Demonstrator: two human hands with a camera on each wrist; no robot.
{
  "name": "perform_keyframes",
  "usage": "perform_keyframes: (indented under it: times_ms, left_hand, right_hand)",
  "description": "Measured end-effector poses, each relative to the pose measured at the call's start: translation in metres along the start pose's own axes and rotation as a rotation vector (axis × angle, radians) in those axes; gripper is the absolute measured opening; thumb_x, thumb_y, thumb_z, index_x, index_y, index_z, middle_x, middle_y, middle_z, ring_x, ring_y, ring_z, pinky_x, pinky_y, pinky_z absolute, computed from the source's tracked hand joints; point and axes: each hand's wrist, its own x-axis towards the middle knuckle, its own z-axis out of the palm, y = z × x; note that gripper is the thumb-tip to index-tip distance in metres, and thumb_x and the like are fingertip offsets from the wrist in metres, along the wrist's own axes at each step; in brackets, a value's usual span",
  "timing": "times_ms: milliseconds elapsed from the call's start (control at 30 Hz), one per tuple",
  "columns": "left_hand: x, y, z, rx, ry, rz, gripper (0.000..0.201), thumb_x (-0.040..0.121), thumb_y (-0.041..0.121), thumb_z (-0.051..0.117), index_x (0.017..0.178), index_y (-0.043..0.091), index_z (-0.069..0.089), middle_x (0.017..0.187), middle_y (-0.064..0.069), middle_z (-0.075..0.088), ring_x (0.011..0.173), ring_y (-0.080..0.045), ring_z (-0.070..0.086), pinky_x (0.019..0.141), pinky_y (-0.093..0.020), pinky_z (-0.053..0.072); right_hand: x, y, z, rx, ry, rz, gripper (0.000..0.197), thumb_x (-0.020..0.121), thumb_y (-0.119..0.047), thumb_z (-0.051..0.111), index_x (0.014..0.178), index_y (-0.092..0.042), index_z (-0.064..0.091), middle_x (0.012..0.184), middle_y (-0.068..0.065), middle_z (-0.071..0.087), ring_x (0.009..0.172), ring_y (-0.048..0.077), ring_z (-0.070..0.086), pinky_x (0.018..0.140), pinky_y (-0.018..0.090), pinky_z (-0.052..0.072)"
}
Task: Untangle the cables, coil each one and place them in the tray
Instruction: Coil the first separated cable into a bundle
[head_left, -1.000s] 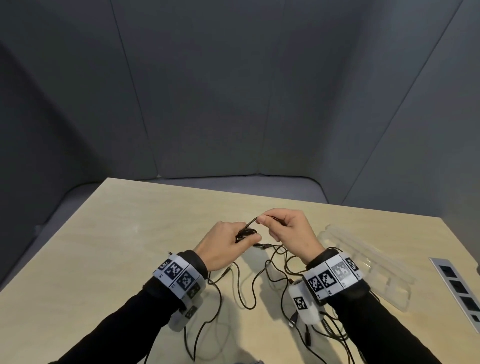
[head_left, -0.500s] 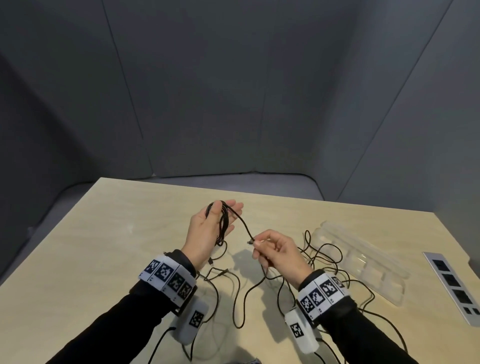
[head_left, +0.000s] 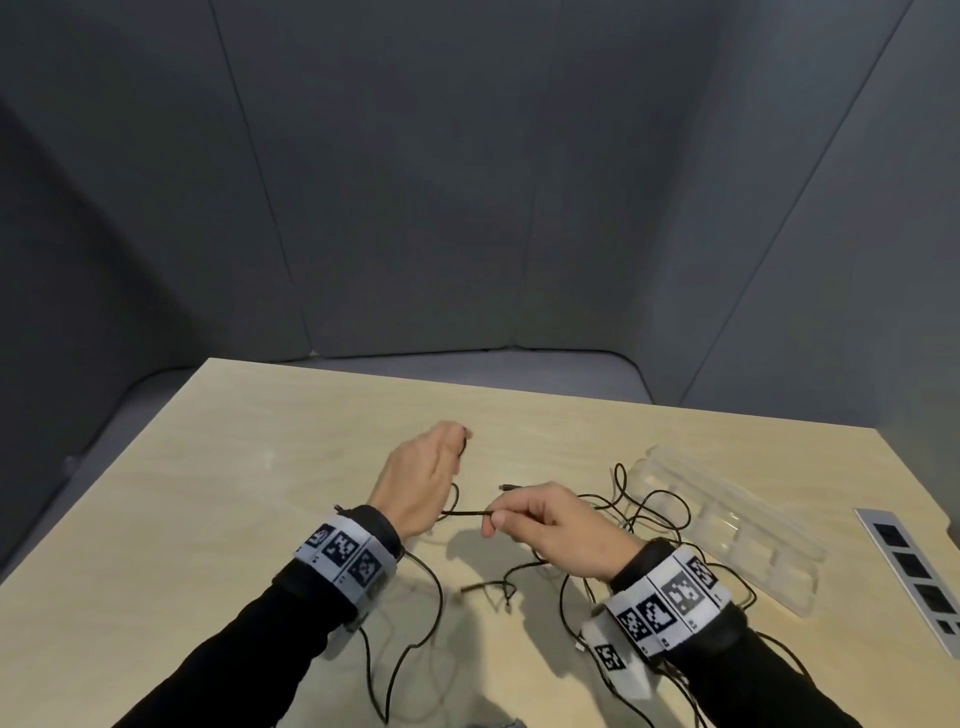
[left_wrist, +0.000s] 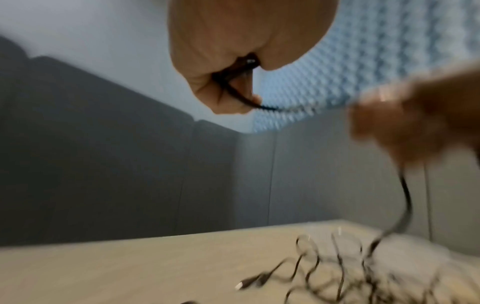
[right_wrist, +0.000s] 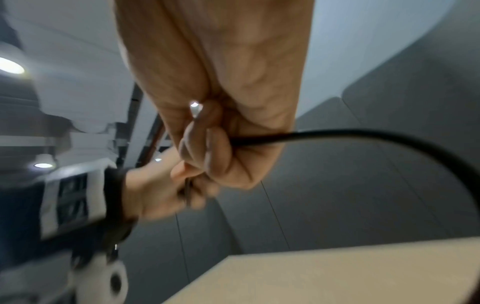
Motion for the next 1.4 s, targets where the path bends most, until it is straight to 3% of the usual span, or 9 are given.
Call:
perform_keyframes:
  times_ms: [200, 367, 533, 700, 867, 1000, 1200, 1300, 1400]
  left_hand:
    - [-0.006, 0.010, 0.004, -0.082, -0.287, 0.064, 0.071, 0.090, 0.064, 0.016, 0.061, 0.018, 0.063, 0.055, 0.004, 0.061, 0.055, -0.008, 0.057, 0.061, -0.026, 0.044]
    - [-0.010, 0.014, 0.003, -0.315, -0.344, -0.026, 0.035, 0.095, 0.034, 0.051, 0.077, 0.008, 0.065, 0.057, 0.004, 0.056, 0.049, -0.010, 0.045, 0.053, -0.023, 0.039]
    - [-0.010, 0.025, 0.005, -0.758, -0.179, -0.312, 0.034, 0.101, 0.022, 0.039, 0.091, -0.001, 0.062, 0.072, -0.010, 0.071, 0.069, -0.029, 0.070, 0.060, -0.028, 0.055]
    - [-0.002, 0.028, 0.005, -1.019, 0.067, -0.418, 0.038, 0.101, 0.027, 0.037, 0.105, -0.001, 0.061, 0.105, -0.015, 0.071, 0.094, -0.027, 0.070, 0.082, -0.036, 0.057]
    - [0.003, 0.033, -0.001, -1.069, 0.164, -0.386, 0.037, 0.101, 0.036, 0.032, 0.102, 0.009, 0.057, 0.073, -0.002, 0.066, 0.071, -0.023, 0.070, 0.069, -0.041, 0.058]
    - [0.004, 0.026, 0.000, -0.910, 0.191, -0.384, 0.030, 0.102, 0.035, 0.031, 0.101, 0.019, 0.057, 0.068, 0.003, 0.048, 0.048, -0.007, 0.036, 0.040, -0.021, 0.037]
    - [-0.003, 0.002, 0.003, -0.037, -0.005, 0.037, 0.050, 0.100, 0.043, 0.022, 0.097, 0.013, 0.062, 0.071, 0.008, 0.057, 0.063, -0.007, 0.057, 0.066, -0.020, 0.043]
    - [-0.011, -0.008, 0.010, -0.022, -0.156, 0.066, 0.085, 0.089, 0.068, 0.001, 0.081, 0.012, 0.065, 0.066, 0.001, 0.064, 0.063, -0.012, 0.061, 0.066, -0.036, 0.049]
    - [-0.014, -0.003, 0.010, -0.015, -0.252, 0.146, 0.064, 0.088, 0.061, 0.011, 0.069, 0.019, 0.055, 0.061, 0.006, 0.059, 0.055, -0.006, 0.055, 0.055, -0.028, 0.043]
  right_hand:
    - [0.011, 0.001, -0.016, -0.098, 0.249, -0.100, 0.019, 0.090, -0.037, 0.054, 0.080, -0.029, 0.068, 0.055, -0.001, 0.055, 0.051, 0.005, 0.039, 0.056, 0.027, 0.037]
    - [0.011, 0.012, -0.023, 0.413, 0.446, -0.007, 0.012, 0.080, -0.001, 0.069, 0.082, 0.002, 0.057, 0.050, 0.005, 0.052, 0.039, 0.001, 0.046, 0.047, 0.011, 0.038]
    - [0.005, 0.025, -0.019, 0.445, 0.378, 0.018, 0.008, 0.087, -0.007, 0.062, 0.079, -0.006, 0.058, 0.052, -0.001, 0.055, 0.045, 0.006, 0.042, 0.049, 0.016, 0.035]
    - [0.003, 0.038, 0.002, 0.532, 0.331, 0.108, 0.014, 0.096, -0.008, 0.047, 0.088, -0.011, 0.059, 0.061, 0.003, 0.051, 0.040, 0.006, 0.034, 0.044, 0.024, 0.037]
    - [0.000, 0.045, 0.028, 0.246, -0.064, 0.229, 0.025, 0.101, -0.025, 0.039, 0.096, -0.024, 0.063, 0.048, -0.007, 0.044, 0.040, 0.005, 0.036, 0.043, 0.017, 0.034]
    - [-0.001, 0.031, 0.031, -0.126, -0.142, 0.138, 0.025, 0.097, -0.033, 0.045, 0.106, -0.024, 0.067, 0.055, -0.009, 0.039, 0.050, 0.005, 0.035, 0.053, 0.021, 0.033]
    - [-0.005, -0.012, 0.005, -0.279, -0.136, -0.039, 0.022, 0.095, -0.023, 0.047, 0.091, -0.020, 0.069, 0.054, -0.005, 0.046, 0.048, 0.009, 0.038, 0.052, 0.016, 0.031]
    - [0.001, -0.021, -0.010, -0.338, -0.006, -0.096, 0.020, 0.094, -0.020, 0.053, 0.090, -0.013, 0.070, 0.045, -0.017, 0.051, 0.051, -0.004, 0.049, 0.054, 0.009, 0.031]
    - [0.008, -0.012, -0.017, -0.275, 0.165, -0.135, 0.018, 0.092, -0.021, 0.056, 0.086, -0.015, 0.072, 0.053, -0.014, 0.056, 0.053, 0.002, 0.048, 0.056, 0.012, 0.033]
